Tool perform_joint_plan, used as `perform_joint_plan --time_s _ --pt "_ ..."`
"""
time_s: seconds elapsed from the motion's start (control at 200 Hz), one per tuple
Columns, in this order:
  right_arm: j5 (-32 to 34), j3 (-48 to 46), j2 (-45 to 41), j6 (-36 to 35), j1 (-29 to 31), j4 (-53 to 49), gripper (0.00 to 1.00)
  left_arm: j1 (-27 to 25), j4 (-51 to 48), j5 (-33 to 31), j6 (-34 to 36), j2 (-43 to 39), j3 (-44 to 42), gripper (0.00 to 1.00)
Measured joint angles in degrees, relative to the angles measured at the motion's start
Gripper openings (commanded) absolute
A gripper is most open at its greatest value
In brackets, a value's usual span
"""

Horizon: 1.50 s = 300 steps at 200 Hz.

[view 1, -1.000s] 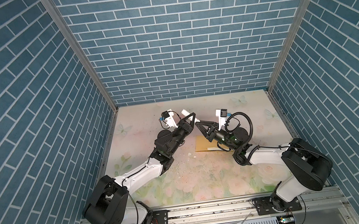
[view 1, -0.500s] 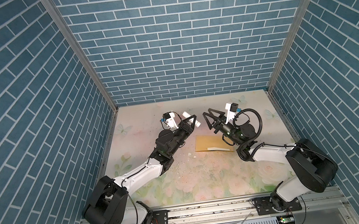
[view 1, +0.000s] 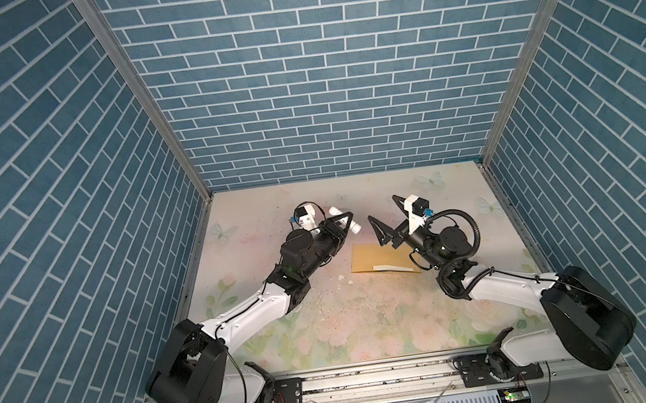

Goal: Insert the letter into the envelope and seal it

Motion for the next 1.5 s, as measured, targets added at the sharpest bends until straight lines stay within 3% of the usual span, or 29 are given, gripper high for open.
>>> perform_joint_plan --time_s 0.275,0.385,0.47,0.7,0.895,1.045,1.165,1.5 --pt "7.85 6.95 -7.26 -11.52 0.0 -28.85 0.98 0.24 -3.72 -0.04 -2.64 -1.95 0.02 0.0" --pt "6.51 7.17 -9.44 -12.35 0.0 -32.46 0.89 0.44 -4.13 0.26 -4.79 -1.92 0.02 0.0" --pt "3.63 5.33 -10.86 -11.47 0.0 -29.51 0.83 0.66 -4.15 1.03 -6.86 -1.92 0.02 0.0" --pt "-6.05 0.28 -10.4 -9.75 0.17 -17.16 0.81 0.94 -3.06 4.63 -13.31 -0.07 1.55 0.0" --pt "-10.27 -1.25 -6.14 -9.75 2.54 -6.95 0.81 0.98 1.14 8.13 -19.67 4.15 1.95 0.0" --pt "-11.06 -1.25 -2.64 -10.01 5.16 -2.27 0.8 1.01 3.5 10.01 -23.39 6.47 1.95 0.0" --pt "-10.6 -1.25 0.22 -10.8 6.21 1.01 0.7 0.98 5.22 10.54 -24.98 6.47 1.95 0.0" --pt "-7.56 -1.16 5.88 -11.47 6.99 7.93 0.55 0.98 7.87 11.39 -26.95 6.49 1.95 0.0"
